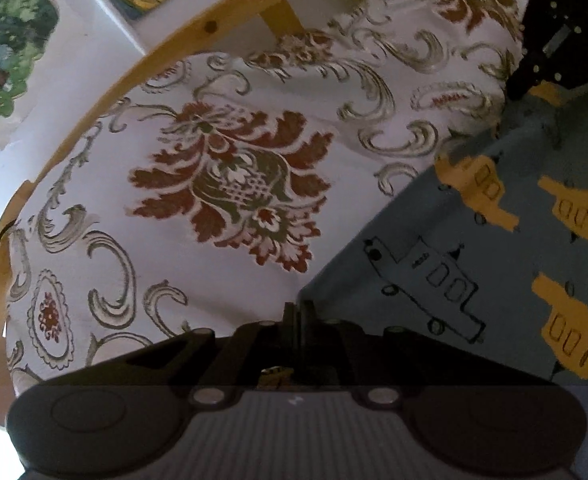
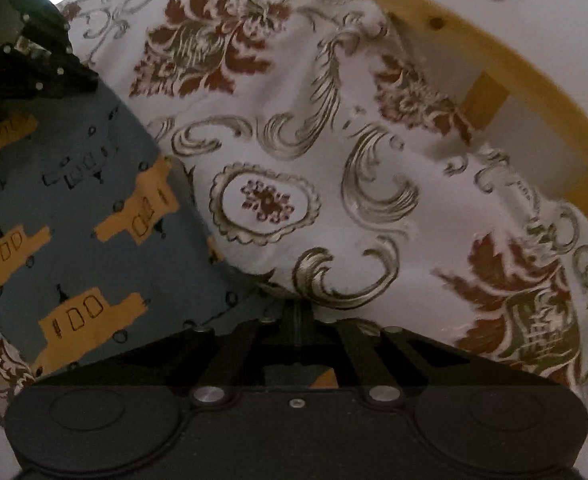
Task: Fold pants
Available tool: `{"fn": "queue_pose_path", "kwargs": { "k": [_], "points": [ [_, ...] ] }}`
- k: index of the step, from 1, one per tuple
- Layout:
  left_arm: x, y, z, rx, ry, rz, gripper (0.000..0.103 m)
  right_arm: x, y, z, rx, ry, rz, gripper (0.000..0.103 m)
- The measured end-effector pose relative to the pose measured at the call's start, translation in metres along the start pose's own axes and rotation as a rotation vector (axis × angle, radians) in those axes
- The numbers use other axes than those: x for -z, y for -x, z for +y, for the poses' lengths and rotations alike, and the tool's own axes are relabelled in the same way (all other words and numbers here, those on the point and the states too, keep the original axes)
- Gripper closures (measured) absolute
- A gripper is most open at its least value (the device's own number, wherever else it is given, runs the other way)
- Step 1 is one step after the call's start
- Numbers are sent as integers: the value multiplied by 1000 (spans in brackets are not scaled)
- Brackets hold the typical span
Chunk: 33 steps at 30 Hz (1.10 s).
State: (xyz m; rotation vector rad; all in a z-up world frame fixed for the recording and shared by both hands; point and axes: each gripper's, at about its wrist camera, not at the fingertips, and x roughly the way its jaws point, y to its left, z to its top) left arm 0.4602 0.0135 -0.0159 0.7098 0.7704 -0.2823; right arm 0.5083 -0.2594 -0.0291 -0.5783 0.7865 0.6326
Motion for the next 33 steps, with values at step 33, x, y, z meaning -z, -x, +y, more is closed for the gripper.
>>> {"fn": "queue_pose_path", "kwargs": {
  "k": [33],
  "points": [
    [0, -3, 16, -43, 117, -21, 101, -13, -22, 8, 224, 62, -53, 103]
  ]
}}
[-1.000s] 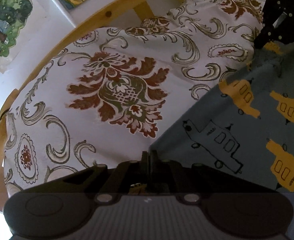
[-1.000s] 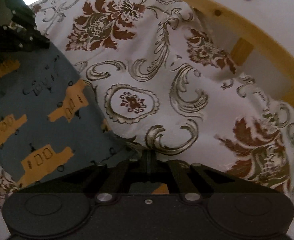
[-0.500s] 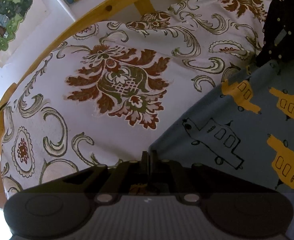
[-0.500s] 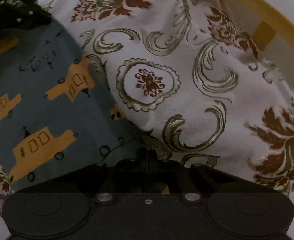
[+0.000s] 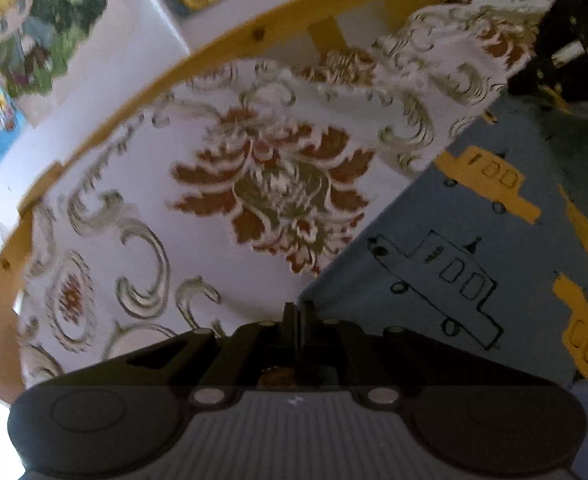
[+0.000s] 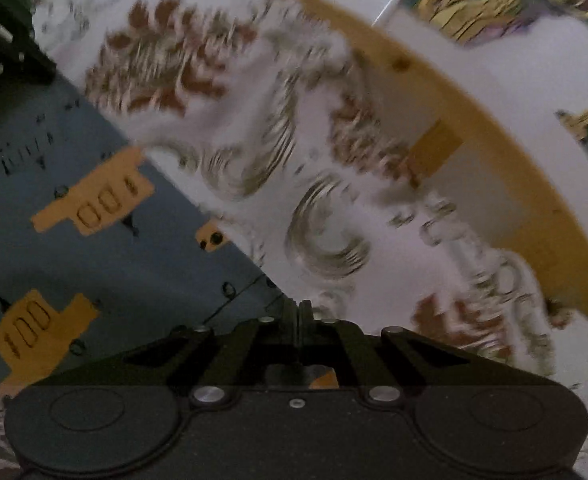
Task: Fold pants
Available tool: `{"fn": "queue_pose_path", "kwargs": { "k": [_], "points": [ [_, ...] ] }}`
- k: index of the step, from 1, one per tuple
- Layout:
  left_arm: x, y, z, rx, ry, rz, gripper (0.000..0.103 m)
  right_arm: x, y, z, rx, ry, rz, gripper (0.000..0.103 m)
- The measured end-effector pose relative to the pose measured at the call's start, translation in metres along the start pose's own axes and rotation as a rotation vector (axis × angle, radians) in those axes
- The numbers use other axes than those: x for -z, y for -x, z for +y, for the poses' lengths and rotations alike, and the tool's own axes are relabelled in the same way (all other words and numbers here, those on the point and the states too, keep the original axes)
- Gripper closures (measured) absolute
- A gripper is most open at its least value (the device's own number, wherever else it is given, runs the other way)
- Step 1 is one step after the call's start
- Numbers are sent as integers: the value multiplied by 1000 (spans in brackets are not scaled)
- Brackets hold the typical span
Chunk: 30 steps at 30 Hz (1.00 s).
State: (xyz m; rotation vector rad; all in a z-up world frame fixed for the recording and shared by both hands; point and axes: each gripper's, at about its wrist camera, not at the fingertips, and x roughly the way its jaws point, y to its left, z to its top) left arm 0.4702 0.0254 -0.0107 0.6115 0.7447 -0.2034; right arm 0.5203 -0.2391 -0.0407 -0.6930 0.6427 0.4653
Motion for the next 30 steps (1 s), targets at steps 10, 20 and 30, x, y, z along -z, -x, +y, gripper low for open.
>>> {"fn": "queue_pose_path", "kwargs": {
  "k": [10, 20, 30],
  "points": [
    [8, -4, 15, 43, 62, -11, 38, 10, 15, -22, 4, -157, -53, 12],
    [34, 57, 71, 155, 187, -164, 0, -1, 50, 26, -286, -150, -203, 1],
    [52, 54, 87, 290, 88, -87, 0, -67, 18, 73, -503, 48, -175, 1]
  ]
}}
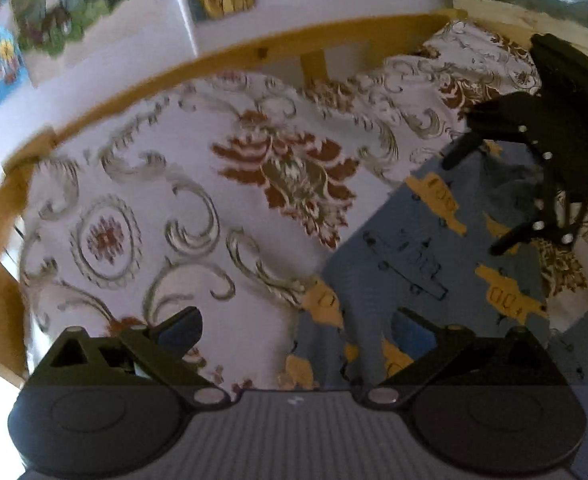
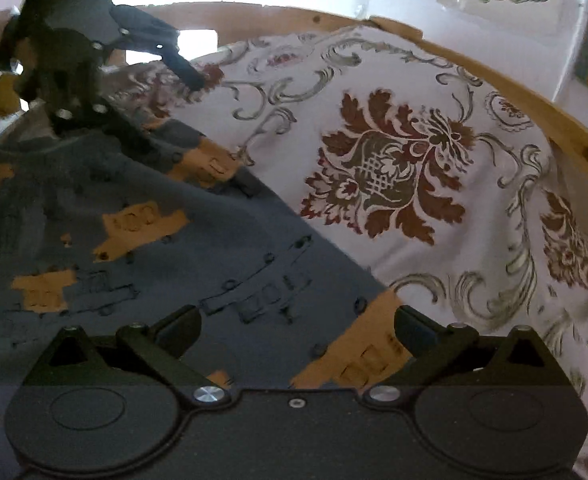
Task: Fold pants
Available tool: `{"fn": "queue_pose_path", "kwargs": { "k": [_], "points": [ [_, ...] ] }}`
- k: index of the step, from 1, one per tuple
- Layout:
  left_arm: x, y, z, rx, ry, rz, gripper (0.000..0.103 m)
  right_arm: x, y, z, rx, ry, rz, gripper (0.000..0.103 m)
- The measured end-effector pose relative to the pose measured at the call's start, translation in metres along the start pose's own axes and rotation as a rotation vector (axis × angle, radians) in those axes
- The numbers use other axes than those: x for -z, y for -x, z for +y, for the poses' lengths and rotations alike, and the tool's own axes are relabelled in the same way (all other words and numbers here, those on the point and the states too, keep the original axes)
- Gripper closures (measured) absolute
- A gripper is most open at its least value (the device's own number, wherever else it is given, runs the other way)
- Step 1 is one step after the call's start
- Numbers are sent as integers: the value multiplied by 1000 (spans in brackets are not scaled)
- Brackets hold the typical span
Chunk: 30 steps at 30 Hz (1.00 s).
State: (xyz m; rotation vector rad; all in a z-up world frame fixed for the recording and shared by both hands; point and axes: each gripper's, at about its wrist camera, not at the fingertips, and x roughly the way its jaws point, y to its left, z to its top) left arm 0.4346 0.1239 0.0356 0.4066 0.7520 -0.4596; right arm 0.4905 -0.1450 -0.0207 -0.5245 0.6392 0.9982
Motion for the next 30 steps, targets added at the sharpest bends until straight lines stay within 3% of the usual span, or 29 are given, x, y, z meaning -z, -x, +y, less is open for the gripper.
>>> {"fn": "queue_pose_path", "kwargs": {
  "k": [3, 6, 9, 12, 16, 19, 26, 30],
  "points": [
    [1, -6, 11, 79, 45, 7, 0, -13, -15, -15, -11, -16, 39, 1],
    [-2, -14, 16, 109, 57, 33, 3, -19, -25, -36, -27, -49, 84, 15],
    [-4, -21, 15, 95, 32, 70, 19, -23, -33, -51, -11, -59, 118, 25],
    [-3, -24, 15, 80, 6, 83, 32, -25, -41, -60, -24, -56, 156, 44],
    [-4, -24, 18, 101, 35, 107, 63, -26, -44, -61, -47, -35, 174, 57],
    [-7, -24, 18, 142, 67, 122, 75, -27, -42, -54, -41, 8, 176, 69],
    [-15, -23, 3, 87, 38, 131, 94, -28, -34, -40, 10, 44, 151, 99],
    [-14, -20, -4, 4, 32, 132, 99, -26, -25, -31, 60, 55, 130, 102]
  ]
}}
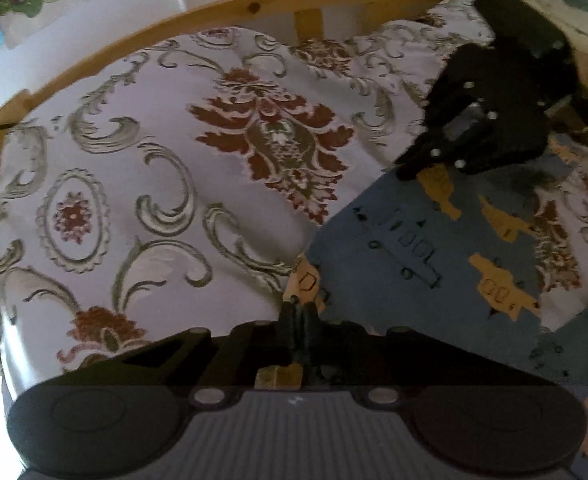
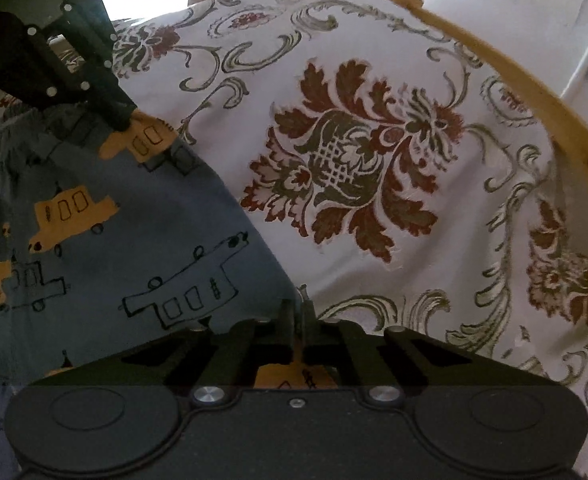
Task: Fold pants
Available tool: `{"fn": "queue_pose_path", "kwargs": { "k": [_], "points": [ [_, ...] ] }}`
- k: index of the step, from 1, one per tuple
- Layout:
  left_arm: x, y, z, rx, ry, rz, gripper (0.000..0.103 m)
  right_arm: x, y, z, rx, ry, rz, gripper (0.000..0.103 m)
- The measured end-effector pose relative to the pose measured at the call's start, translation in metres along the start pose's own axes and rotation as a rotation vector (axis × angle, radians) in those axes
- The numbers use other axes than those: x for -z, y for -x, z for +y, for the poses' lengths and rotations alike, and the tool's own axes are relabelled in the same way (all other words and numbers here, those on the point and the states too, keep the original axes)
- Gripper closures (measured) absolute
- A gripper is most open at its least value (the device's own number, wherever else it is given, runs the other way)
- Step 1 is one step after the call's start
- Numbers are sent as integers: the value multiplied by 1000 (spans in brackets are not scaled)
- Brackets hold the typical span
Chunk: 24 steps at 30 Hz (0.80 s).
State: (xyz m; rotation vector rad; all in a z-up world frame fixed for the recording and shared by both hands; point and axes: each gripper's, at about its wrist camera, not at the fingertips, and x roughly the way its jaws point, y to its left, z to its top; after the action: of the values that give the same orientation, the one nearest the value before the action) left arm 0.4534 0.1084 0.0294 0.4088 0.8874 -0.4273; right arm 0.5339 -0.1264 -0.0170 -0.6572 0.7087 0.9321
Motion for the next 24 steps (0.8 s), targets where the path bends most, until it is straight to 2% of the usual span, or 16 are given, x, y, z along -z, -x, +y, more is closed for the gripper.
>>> {"fn": "queue_pose_path", "kwargs": {
  "k": [2, 5, 10, 16, 24],
  "points": [
    [1, 3, -2, -44, 28, -3, 99, 2, 8, 6, 25, -3, -22, 103],
    [5, 9, -10, -113, 5, -17, 99, 7, 22, 15, 63, -23, -61, 103],
    [12, 33, -22, -152, -21, -85, 99, 22, 49, 33, 134, -45, -140, 103],
    [17, 59, -51, -205, -76, -134, 99, 41, 87, 60, 173, -65, -217, 103],
    [41, 94, -95, -244, -181, -196, 99, 63, 124, 104, 228, -64, -246, 103]
  ]
}}
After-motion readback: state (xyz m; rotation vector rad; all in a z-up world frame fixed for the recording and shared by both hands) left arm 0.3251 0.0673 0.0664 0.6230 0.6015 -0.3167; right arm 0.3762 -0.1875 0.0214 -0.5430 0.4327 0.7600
